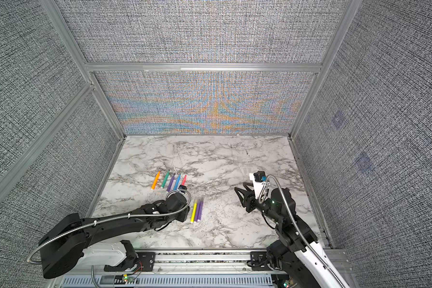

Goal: Remove pen caps from pens
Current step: Pick up the pen from the center of the table.

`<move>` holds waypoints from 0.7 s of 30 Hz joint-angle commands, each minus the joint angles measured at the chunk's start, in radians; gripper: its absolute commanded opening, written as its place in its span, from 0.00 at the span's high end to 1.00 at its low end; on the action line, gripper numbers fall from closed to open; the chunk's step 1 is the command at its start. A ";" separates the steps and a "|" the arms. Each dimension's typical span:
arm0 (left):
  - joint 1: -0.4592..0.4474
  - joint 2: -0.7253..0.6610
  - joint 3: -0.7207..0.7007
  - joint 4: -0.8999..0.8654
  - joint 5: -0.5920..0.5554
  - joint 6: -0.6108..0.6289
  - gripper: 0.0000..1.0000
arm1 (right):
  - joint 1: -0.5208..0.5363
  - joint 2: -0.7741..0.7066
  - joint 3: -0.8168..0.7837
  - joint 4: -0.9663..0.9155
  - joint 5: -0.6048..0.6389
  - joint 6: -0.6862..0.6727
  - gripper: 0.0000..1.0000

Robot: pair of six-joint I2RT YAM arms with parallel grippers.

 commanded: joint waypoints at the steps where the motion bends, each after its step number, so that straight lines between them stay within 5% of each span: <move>1: -0.001 0.013 0.014 0.061 0.042 -0.018 0.46 | 0.031 0.007 -0.015 0.093 -0.009 0.023 0.51; 21: -0.030 0.162 0.048 0.008 0.005 -0.099 0.49 | 0.111 0.042 -0.023 0.096 0.119 0.002 0.51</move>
